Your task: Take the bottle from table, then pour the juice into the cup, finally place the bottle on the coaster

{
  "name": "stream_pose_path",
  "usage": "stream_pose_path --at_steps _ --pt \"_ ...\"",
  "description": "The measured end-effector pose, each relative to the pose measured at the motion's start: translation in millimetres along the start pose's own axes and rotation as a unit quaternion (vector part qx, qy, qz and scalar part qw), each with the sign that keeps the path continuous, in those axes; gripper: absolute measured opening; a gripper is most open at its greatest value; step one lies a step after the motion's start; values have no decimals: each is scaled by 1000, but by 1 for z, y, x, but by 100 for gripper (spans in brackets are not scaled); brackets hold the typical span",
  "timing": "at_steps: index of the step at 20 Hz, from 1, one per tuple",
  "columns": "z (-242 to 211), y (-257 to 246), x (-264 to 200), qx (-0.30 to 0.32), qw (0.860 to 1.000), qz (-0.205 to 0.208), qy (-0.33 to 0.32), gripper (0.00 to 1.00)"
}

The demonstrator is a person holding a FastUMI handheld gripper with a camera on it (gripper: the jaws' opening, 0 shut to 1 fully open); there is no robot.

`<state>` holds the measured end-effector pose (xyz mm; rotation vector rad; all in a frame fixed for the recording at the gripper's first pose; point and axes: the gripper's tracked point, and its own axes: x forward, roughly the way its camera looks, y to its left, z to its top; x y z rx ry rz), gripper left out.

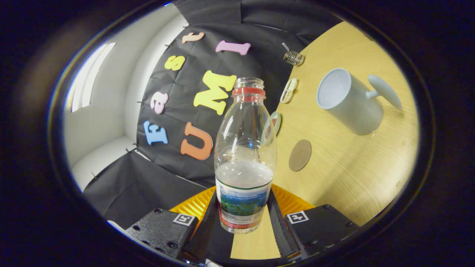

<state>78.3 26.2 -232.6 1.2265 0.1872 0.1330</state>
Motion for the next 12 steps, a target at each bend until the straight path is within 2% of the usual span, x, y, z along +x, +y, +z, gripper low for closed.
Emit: stream_pose_path --at_steps 12 --pt "8 12 12 128 991 25 -26 75"
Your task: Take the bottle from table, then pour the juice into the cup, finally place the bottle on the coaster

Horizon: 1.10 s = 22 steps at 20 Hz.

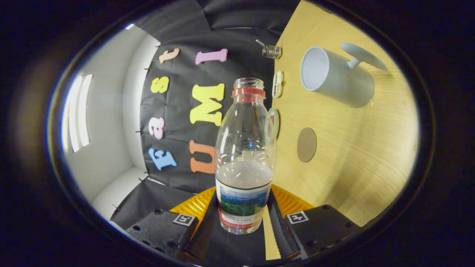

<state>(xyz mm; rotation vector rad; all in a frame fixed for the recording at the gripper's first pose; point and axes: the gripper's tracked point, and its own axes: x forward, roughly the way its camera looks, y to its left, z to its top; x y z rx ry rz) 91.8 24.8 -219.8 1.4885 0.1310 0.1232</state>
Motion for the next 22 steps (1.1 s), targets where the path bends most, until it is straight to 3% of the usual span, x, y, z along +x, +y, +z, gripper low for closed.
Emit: stream_pose_path --at_steps 7,22 --pt "8 -2 7 67 998 -1 -18 75" --pt "16 0 17 96 995 6 -31 75"
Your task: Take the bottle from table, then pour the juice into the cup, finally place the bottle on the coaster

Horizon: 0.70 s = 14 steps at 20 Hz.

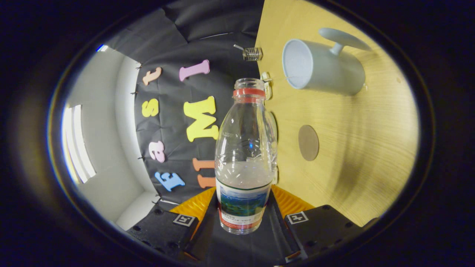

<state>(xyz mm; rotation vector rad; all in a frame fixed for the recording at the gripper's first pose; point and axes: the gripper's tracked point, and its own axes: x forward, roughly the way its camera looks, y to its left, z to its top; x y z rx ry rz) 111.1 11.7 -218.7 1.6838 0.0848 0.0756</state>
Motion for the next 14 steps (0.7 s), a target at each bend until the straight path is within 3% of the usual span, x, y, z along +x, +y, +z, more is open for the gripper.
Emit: stream_pose_path --at_steps 14 --pt "-1 11 2 36 999 15 -2 74"
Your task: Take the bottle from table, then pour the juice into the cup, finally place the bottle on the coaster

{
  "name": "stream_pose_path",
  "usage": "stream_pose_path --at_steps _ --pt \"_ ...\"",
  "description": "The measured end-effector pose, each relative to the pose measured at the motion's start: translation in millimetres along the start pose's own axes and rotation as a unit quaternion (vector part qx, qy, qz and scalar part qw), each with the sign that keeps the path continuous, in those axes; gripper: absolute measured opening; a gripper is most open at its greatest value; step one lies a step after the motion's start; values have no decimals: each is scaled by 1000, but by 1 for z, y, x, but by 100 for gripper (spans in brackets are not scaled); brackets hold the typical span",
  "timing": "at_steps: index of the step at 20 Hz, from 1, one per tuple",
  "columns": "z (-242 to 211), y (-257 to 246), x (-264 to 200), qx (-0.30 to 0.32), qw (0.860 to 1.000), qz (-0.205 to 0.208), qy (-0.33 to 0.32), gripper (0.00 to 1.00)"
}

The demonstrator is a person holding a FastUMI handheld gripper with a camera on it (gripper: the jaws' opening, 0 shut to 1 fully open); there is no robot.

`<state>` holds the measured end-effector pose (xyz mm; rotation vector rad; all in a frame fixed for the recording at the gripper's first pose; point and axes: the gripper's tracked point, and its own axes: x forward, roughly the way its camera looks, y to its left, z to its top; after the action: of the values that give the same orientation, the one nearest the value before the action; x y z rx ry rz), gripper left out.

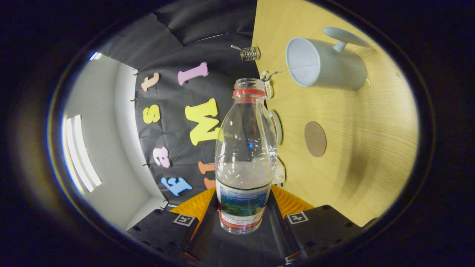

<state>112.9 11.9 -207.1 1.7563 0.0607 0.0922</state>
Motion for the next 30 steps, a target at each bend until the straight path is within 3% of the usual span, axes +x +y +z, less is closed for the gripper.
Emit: stream_pose_path --at_steps 30 --pt "5 23 3 59 997 50 -9 74"
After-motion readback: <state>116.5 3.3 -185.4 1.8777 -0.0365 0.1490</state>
